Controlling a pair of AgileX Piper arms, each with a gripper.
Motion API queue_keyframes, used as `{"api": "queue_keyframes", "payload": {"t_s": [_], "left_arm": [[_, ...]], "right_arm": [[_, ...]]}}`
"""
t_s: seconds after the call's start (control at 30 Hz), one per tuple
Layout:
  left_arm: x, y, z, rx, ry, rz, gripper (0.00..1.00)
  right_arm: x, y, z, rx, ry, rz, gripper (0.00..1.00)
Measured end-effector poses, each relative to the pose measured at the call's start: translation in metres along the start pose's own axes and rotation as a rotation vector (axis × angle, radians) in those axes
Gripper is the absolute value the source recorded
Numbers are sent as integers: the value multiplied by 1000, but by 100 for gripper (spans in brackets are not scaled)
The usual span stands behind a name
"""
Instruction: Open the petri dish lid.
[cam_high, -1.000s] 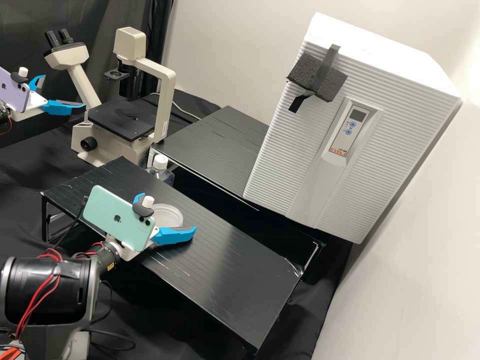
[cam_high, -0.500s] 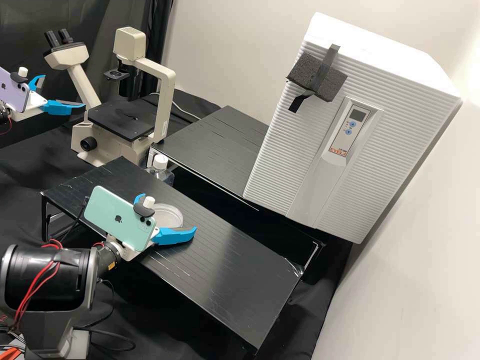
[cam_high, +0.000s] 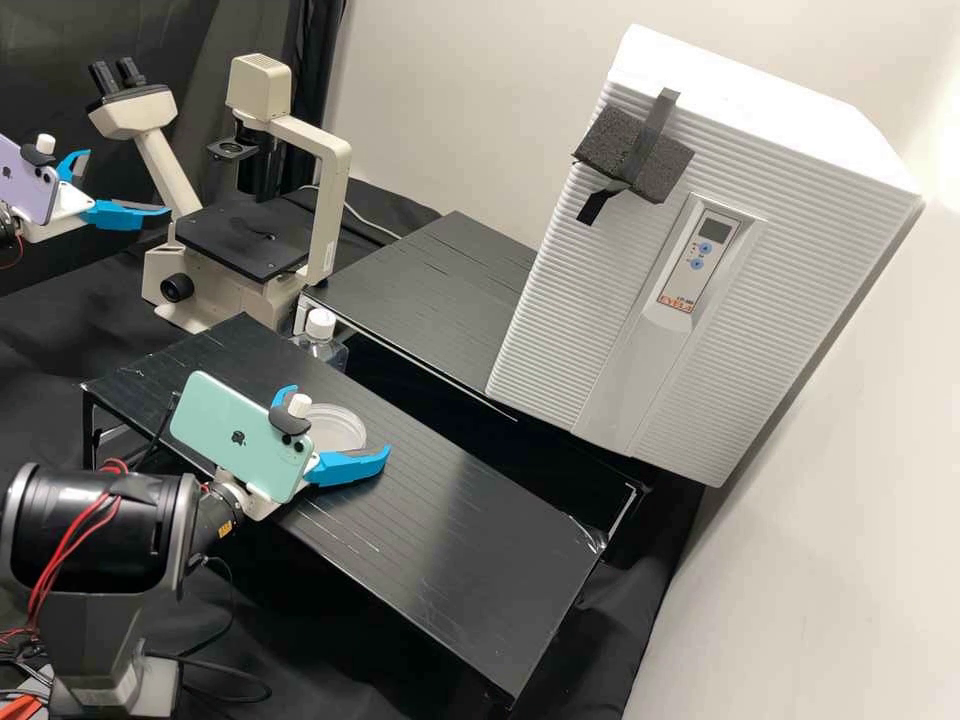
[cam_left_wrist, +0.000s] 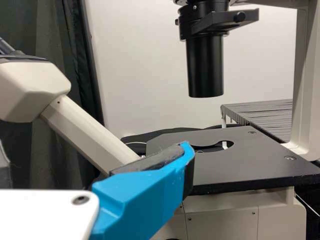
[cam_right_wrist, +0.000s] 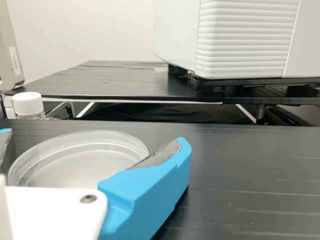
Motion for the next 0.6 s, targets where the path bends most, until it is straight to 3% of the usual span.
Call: {"api": "queue_keyframes", "payload": {"t_s": [0.47, 0.6], "left_arm": [[0, 0, 0, 0, 0, 0, 100], [0, 0, 0, 0, 0, 0, 100]], "right_arm": [[0, -3, -3, 1, 35, -23, 0], [-3, -3, -8, 17, 65, -31, 0]]}}
